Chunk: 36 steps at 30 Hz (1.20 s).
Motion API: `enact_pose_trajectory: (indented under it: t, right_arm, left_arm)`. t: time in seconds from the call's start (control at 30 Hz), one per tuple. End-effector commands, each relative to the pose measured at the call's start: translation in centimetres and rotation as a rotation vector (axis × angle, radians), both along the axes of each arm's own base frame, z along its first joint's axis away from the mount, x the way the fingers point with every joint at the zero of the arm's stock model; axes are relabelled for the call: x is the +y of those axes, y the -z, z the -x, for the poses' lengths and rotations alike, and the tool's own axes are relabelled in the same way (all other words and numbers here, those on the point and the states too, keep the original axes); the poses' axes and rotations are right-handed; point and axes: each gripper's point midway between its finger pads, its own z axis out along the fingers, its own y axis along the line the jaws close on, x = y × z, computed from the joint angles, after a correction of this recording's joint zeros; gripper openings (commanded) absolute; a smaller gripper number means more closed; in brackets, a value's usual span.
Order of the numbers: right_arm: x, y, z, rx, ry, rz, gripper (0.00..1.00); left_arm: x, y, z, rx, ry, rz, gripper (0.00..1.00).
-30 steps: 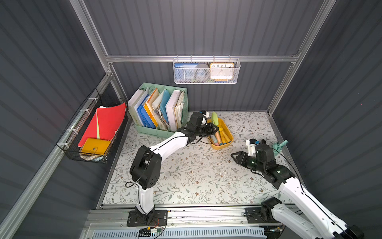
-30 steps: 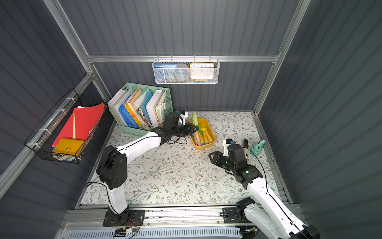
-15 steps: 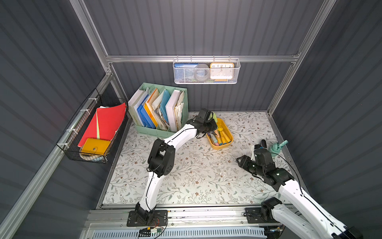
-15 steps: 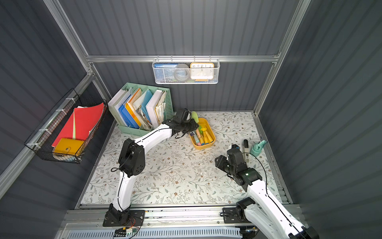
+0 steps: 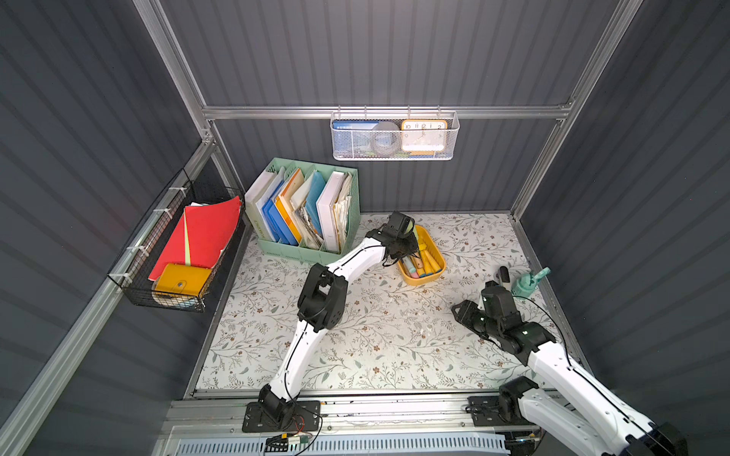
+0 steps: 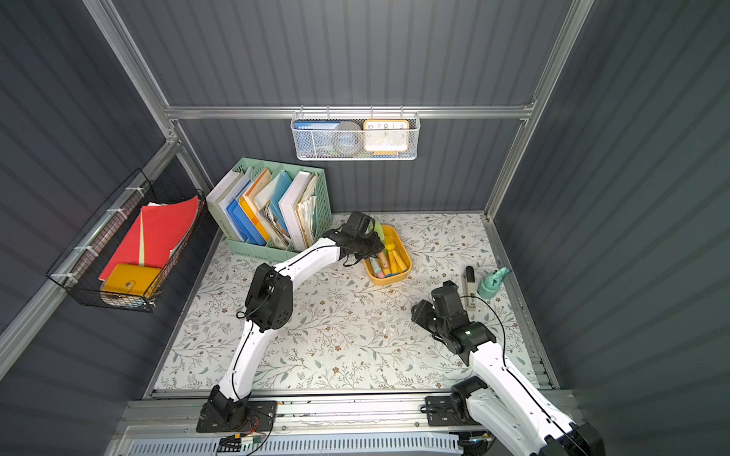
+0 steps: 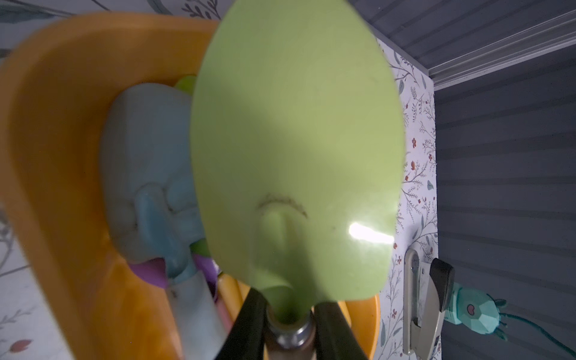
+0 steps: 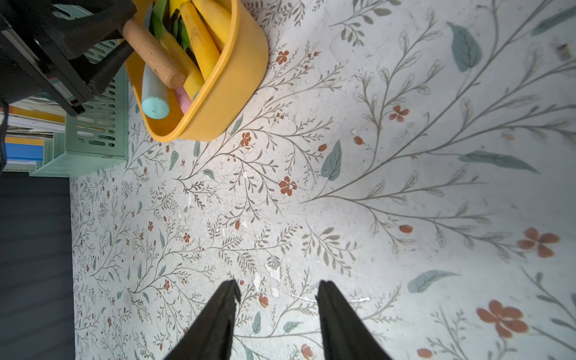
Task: Put the shovel into the storage box
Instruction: Place the shovel in the storage box.
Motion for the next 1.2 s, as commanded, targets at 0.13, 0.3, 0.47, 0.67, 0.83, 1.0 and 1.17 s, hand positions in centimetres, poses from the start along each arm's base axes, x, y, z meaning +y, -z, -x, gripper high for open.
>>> enact_pose_trajectory:
  t: [0.13, 0.3, 0.47, 0.67, 0.83, 1.0, 1.17]
  right_arm:
    - [-0.4, 0.7, 0.1, 0.009, 0.031, -0.008, 0.48]
    - [-0.5, 0.8, 0.1, 0.009, 0.038, -0.013, 0.48]
    - [-0.4, 0.8, 0.0, 0.008, 0.036, -0.023, 0.48]
    - [-0.2, 0.4, -0.2, 0.001, 0.034, -0.03, 0.48]
    - [-0.2, 0.2, -0.3, -0.003, 0.03, -0.03, 0.48]
    - [0.7, -0.9, -0.7, -0.016, -0.042, -0.021, 0.48]
    - [1.6, -2.8, -1.8, -0.025, -0.116, 0.009, 0.51]
  left_arm:
    - [-1.2, -0.1, 0.3, 0.027, 0.006, 0.035, 0.06]
    - [-0.9, -0.5, 0.4, 0.026, -0.003, 0.034, 0.19]
    - [-0.8, -1.6, 0.5, 0.011, -0.007, 0.043, 0.28]
    - [-0.7, -2.4, 0.6, -0.006, -0.005, 0.05, 0.42]
    - [-0.7, -3.0, 0.8, -0.012, 0.004, 0.058, 0.35]
    - [0.0, -5.7, 1.3, -0.075, 0.012, 0.065, 0.37]
    - [1.7, -9.2, 3.1, -0.181, 0.05, 0.036, 0.45]
